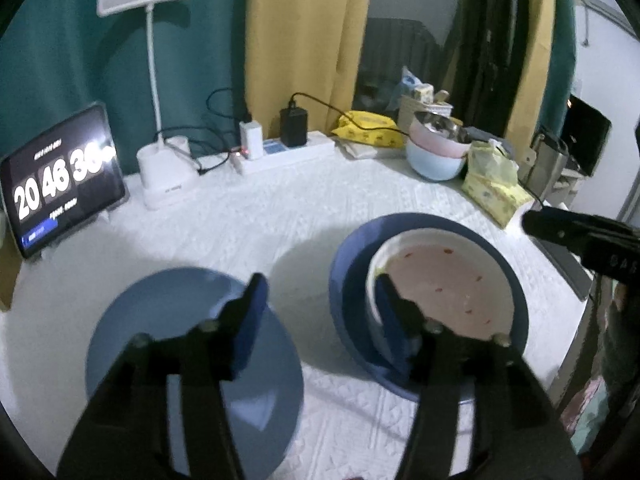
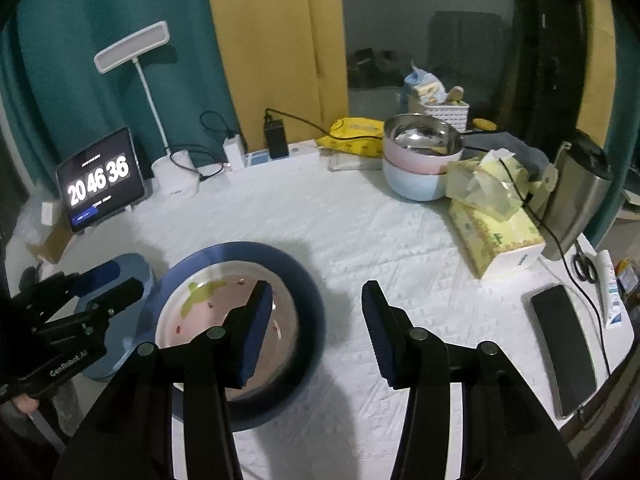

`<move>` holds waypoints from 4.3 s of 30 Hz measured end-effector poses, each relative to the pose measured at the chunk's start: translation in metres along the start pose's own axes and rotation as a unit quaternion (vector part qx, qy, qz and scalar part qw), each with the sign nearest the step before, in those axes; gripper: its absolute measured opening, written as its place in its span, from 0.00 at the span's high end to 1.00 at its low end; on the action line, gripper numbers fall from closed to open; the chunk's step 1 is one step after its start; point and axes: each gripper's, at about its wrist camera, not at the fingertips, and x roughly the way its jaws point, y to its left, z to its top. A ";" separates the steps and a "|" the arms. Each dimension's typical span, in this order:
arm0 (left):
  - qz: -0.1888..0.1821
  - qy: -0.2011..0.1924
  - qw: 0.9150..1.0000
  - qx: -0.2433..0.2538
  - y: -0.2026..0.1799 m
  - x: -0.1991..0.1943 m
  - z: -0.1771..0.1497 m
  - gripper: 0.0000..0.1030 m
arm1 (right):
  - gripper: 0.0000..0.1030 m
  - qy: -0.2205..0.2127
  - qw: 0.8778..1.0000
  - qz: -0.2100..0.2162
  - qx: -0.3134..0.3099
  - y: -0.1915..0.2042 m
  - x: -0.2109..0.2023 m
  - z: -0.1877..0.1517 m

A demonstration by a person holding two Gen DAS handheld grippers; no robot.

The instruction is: Organize plates and bowls

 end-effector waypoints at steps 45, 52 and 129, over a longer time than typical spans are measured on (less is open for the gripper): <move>0.046 0.050 0.998 -0.002 0.000 0.040 -0.014 0.37 | 0.52 0.053 0.997 0.058 0.023 -0.031 0.063 -0.023; 0.025 0.038 0.999 -0.004 -0.004 0.037 -0.017 0.59 | 0.52 0.042 0.994 0.067 0.073 -0.035 0.061 -0.028; -0.024 0.062 0.998 -0.017 -0.025 0.050 -0.005 0.89 | 0.92 0.022 0.991 0.066 0.118 -0.034 0.047 -0.034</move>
